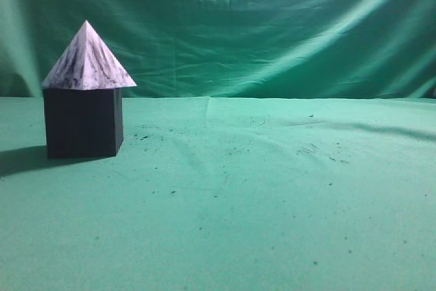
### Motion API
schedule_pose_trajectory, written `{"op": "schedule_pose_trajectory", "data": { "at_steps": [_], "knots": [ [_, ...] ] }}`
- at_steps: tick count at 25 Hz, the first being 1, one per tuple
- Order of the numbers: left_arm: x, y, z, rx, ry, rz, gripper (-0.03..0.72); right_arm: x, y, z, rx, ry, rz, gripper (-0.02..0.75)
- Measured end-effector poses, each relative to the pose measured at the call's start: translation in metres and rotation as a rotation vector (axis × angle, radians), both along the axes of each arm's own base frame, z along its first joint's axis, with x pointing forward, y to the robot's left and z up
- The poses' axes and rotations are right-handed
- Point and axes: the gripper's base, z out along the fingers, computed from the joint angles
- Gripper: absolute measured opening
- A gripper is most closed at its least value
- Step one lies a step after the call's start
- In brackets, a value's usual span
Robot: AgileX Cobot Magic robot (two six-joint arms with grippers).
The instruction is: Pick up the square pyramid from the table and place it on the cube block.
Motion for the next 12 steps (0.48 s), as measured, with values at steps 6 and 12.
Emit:
{"op": "schedule_pose_trajectory", "data": {
  "at_steps": [6,12],
  "knots": [
    [0.000,0.000,0.000,0.000,0.000,0.000,0.000,0.003,-0.042,-0.040,0.110,-0.199,-0.347,0.000],
    [0.000,0.000,0.000,0.000,0.000,0.000,0.000,-0.018,-0.067,-0.140,0.009,-0.196,-0.543,0.000]
  ]
}}
